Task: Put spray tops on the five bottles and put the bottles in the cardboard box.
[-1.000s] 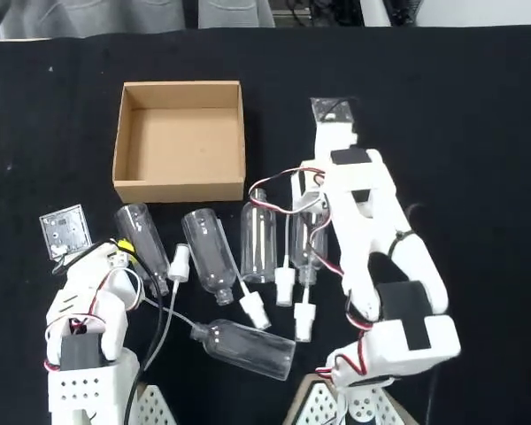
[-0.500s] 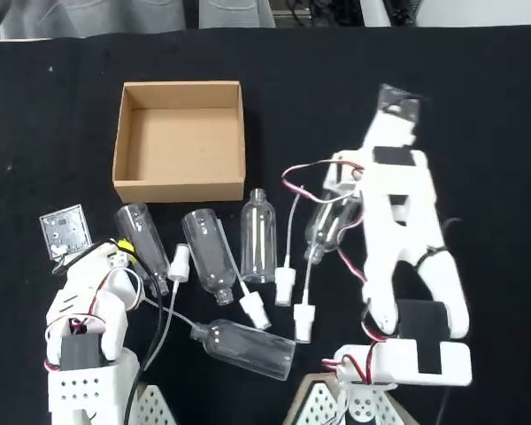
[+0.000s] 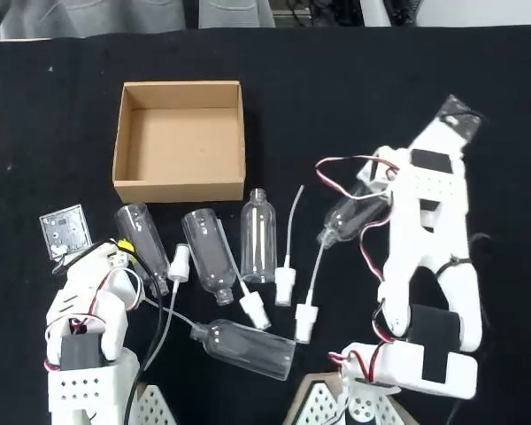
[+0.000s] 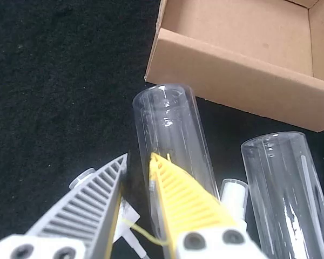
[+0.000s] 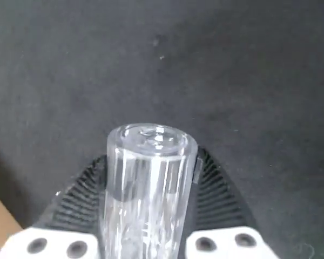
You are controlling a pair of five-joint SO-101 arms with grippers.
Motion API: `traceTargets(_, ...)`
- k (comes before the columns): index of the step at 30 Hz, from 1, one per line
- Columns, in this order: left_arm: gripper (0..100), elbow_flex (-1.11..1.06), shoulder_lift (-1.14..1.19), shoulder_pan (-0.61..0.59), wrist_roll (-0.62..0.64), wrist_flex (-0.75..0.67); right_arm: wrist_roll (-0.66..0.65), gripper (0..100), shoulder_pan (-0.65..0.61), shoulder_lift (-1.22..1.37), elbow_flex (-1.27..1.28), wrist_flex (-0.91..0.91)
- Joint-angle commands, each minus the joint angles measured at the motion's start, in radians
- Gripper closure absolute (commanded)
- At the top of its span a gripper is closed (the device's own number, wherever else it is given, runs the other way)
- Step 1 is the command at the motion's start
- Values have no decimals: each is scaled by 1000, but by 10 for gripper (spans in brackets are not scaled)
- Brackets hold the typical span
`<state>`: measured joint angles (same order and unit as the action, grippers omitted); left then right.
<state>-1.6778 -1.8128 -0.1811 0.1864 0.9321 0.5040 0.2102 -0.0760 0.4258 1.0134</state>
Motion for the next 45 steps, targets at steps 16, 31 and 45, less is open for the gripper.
traceTargets(16, 938, -22, -8, -8, -5, 5, 41, 984, 213, -74, -68, -2)
traceTargets(31, 938, -22, -8, -8, -5, 5, 166, 980, 307, -76, 202, -414)
traceTargets(45, 938, -22, -8, -8, -5, 5, 519, 979, 302, -73, 236, -460)
